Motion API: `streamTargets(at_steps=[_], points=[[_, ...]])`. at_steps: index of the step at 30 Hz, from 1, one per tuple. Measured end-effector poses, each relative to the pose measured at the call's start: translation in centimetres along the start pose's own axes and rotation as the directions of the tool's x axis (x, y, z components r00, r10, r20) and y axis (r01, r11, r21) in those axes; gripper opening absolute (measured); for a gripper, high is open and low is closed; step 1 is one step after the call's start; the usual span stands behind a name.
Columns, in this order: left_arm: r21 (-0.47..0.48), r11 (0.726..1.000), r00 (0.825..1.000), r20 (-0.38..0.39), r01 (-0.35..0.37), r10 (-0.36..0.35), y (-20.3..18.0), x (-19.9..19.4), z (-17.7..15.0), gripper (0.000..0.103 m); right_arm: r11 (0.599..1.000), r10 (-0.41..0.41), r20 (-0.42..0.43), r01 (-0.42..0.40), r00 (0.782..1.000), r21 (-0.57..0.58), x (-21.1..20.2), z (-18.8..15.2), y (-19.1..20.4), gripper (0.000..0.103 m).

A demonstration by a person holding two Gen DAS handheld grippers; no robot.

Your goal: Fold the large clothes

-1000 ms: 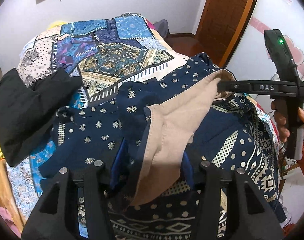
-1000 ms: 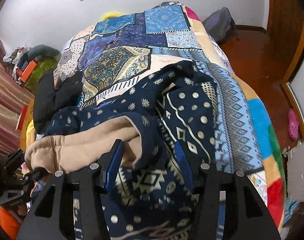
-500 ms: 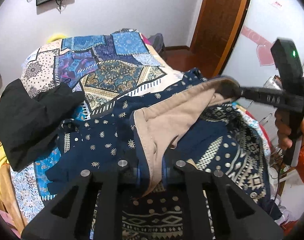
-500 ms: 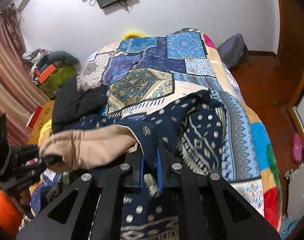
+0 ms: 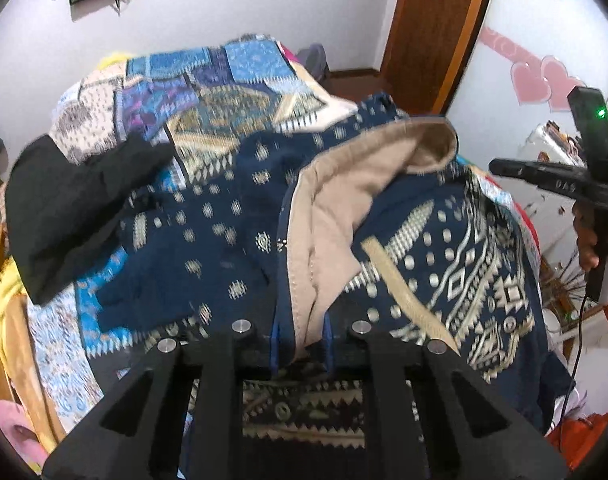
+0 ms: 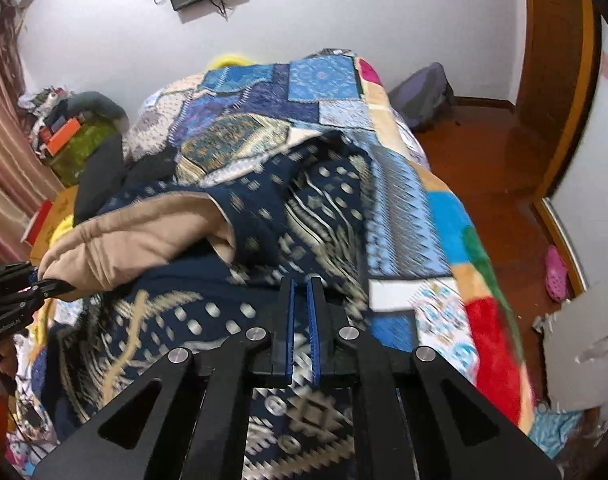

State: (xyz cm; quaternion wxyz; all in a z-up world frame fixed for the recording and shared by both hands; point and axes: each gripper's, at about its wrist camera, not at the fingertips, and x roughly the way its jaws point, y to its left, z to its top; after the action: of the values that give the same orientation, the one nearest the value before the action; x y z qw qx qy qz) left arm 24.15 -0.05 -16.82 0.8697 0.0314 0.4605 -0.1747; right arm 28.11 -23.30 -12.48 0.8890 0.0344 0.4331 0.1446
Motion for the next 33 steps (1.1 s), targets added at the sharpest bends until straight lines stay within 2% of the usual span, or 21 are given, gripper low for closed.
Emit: streamTargets(at_steps=[3, 4, 6, 7, 9, 13, 16, 17, 19, 21, 23, 26, 28, 29, 30, 31, 33], points=[[-0.013, 1.0, 0.999, -0.035, 0.023, -0.023, -0.3, 0.4, -0.8, 0.017, 1.0, 0.005, 0.01, -0.005, 1.0, -0.014, -0.8, -0.1, 0.1, 0.006], [-0.014, 1.0, 0.999, -0.044, 0.026, -0.027, -0.5, 0.4, -0.9, 0.022, 1.0, 0.008, 0.019, -0.007, 1.0, -0.016, -1.1, 0.0, 0.3, 0.006], [-0.007, 1.0, 0.998, -0.058, 0.016, -0.016, -0.8, 0.2, -0.7, 0.029, 1.0, 0.014, 0.028, -0.014, 0.999, -0.016, -1.4, 0.3, 0.6, 0.006], [-0.003, 1.0, 0.999, -0.052, 0.006, -0.006, -1.0, -0.1, -0.4, 0.029, 1.0, 0.021, 0.028, -0.02, 0.999, -0.017, -1.5, 0.3, 0.8, 0.006], [0.01, 1.0, 0.999, -0.027, -0.017, 0.017, -1.2, -1.2, 0.5, 0.032, 0.999, 0.048, 0.031, -0.047, 0.998, -0.008, -1.5, 0.6, 1.2, 0.006], [0.007, 0.999, 0.997, 0.076, -0.035, 0.034, -1.4, -4.0, 3.6, 0.055, 0.996, 0.086, 0.037, -0.086, 0.996, -0.015, -1.4, 1.1, 2.0, 0.007], [0.011, 1.0, 0.992, 0.121, -0.027, 0.025, -1.7, -4.4, 5.9, 0.057, 0.997, 0.069, 0.043, -0.067, 0.997, -0.044, -1.3, 1.3, 2.4, 0.009], [0.012, 1.0, 0.992, 0.122, -0.021, 0.019, -1.7, -4.2, 6.6, 0.057, 0.997, 0.065, 0.044, -0.063, 0.997, -0.048, -1.3, 1.3, 2.5, 0.011], [0.019, 1.0, 0.994, 0.111, 0.004, -0.006, -2.0, -3.0, 8.0, 0.057, 0.997, 0.058, 0.044, -0.056, 0.997, -0.045, -1.3, 1.4, 2.3, 0.022], [0.023, 0.999, 0.996, 0.079, 0.027, -0.029, -2.2, -1.3, 8.8, 0.057, 0.999, 0.048, 0.052, -0.046, 0.998, -0.023, -1.3, 1.4, 1.7, 0.05], [0.039, 0.998, 0.998, 0.017, 0.055, -0.056, -2.6, 1.3, 9.3, 0.057, 0.999, 0.033, 0.076, -0.033, 0.997, 0.002, -1.5, 1.3, 1.1, 0.06], [0.092, 0.995, 0.998, -0.051, 0.028, -0.024, -3.5, 4.7, 9.2, 0.057, 0.999, 0.018, 0.061, -0.02, 0.998, 0.028, -1.4, 1.1, 0.0, 0.061], [0.113, 0.994, 0.998, -0.063, 0.005, 0.002, -3.8, 6.4, 8.9, 0.057, 0.999, 0.018, 0.046, -0.02, 0.999, 0.05, -1.3, 1.0, -0.6, 0.061], [0.114, 0.994, 0.998, -0.068, 0.002, 0.006, -3.7, 6.9, 8.8, 0.056, 0.998, 0.017, 0.042, -0.019, 0.999, 0.058, -1.2, 1.1, -0.9, 0.061], [0.111, 0.994, 0.998, -0.069, 0.002, 0.005, -3.7, 7.3, 8.6, 0.048, 0.998, 0.015, 0.038, -0.017, 0.999, 0.067, -1.1, 1.1, -1.1, 0.061], [0.108, 0.994, 0.998, -0.069, 0.016, -0.008, -3.8, 7.5, 8.4, 0.031, 0.997, 0.013, 0.035, -0.016, 0.999, 0.072, -1.1, 1.1, -1.3, 0.061], [0.108, 0.992, 0.995, -0.084, 0.068, -0.059, -4.1, 7.4, 8.2, 0.011, 0.996, 0.017, 0.036, -0.02, 0.999, 0.084, -1.2, 1.4, -1.5, 0.061]])
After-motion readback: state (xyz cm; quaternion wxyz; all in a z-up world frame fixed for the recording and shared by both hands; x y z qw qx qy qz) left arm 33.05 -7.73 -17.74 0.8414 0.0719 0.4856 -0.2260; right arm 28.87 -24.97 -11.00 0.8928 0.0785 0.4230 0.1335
